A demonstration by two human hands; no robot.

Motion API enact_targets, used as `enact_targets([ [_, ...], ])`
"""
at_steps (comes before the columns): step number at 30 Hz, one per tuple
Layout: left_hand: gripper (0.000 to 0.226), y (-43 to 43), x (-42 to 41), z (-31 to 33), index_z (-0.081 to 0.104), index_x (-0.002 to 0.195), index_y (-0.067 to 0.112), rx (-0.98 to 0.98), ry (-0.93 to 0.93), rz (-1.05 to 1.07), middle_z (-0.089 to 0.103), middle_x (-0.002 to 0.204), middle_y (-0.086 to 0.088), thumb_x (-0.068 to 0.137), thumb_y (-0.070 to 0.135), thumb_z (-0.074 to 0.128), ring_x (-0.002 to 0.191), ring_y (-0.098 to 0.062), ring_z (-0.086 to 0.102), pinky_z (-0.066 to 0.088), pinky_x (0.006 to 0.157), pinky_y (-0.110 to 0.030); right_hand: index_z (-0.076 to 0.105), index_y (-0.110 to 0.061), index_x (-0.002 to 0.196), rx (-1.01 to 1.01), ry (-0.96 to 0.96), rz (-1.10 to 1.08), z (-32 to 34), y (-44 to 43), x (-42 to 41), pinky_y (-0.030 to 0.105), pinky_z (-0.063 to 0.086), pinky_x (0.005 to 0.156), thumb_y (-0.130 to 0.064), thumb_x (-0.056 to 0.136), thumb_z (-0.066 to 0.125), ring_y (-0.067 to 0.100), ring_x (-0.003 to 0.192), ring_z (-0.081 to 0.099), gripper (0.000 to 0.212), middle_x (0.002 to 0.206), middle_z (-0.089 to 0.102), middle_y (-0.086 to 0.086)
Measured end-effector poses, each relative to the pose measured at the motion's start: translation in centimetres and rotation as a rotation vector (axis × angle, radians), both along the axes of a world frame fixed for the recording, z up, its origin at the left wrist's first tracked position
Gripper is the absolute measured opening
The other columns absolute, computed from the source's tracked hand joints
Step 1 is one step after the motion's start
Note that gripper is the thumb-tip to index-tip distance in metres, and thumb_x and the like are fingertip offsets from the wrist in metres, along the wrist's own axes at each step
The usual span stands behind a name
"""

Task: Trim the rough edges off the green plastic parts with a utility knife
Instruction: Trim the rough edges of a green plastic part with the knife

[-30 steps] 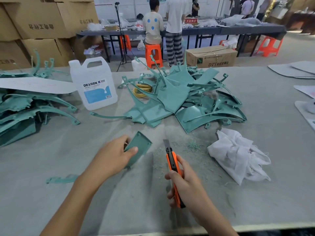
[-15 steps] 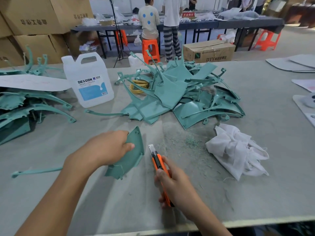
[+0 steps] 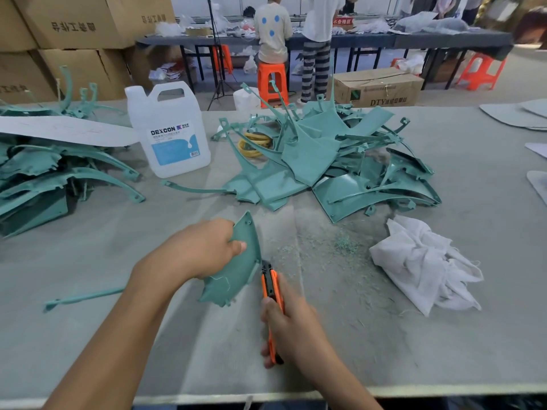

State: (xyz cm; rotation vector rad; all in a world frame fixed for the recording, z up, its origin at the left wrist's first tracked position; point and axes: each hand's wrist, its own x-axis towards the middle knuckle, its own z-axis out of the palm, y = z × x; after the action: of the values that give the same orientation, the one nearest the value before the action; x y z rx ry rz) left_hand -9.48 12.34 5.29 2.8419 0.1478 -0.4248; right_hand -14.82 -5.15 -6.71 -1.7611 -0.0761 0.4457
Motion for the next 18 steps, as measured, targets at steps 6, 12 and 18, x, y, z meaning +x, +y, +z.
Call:
enact_targets([
  [6,0.030,-0.1,-0.4,-0.7,0.051,0.089,0.017,0.045,-0.026,-0.013,0.063,0.092,-0.006,0.100,0.044,0.053,0.085,-0.027,0.061,0.049,0.074,-0.037,0.039,-0.050,0.147,0.069,-0.077,-0.035,2.0,0.4,-0.4,0.036,0.055,0.044,-0.027,0.104,0.048,0.017,0.048,0.063,0.050,0.087,0.062,0.004],
  [12,0.027,-0.2,-0.5,-0.7,0.050,0.088,0.021,0.073,-0.030,-0.016,0.061,0.090,-0.004,0.100,0.045,0.053,0.081,-0.024,0.059,0.045,0.068,-0.034,0.047,-0.072,0.126,0.272,-0.192,0.094,8.1,0.0,0.6,0.030,0.051,0.043,-0.034,0.099,0.049,0.020,0.050,0.062,0.047,0.092,0.066,-0.005],
  [18,0.032,-0.1,-0.8,-0.8,0.047,0.084,0.017,0.051,-0.030,0.011,0.060,0.089,-0.007,0.101,0.045,0.051,0.083,-0.029,0.059,0.044,0.069,-0.035,0.055,-0.054,0.122,0.258,-0.014,-0.040,5.1,-1.2,0.6,0.031,0.050,0.046,-0.021,0.107,0.046,0.022,0.050,0.060,0.038,0.097,0.064,0.005],
])
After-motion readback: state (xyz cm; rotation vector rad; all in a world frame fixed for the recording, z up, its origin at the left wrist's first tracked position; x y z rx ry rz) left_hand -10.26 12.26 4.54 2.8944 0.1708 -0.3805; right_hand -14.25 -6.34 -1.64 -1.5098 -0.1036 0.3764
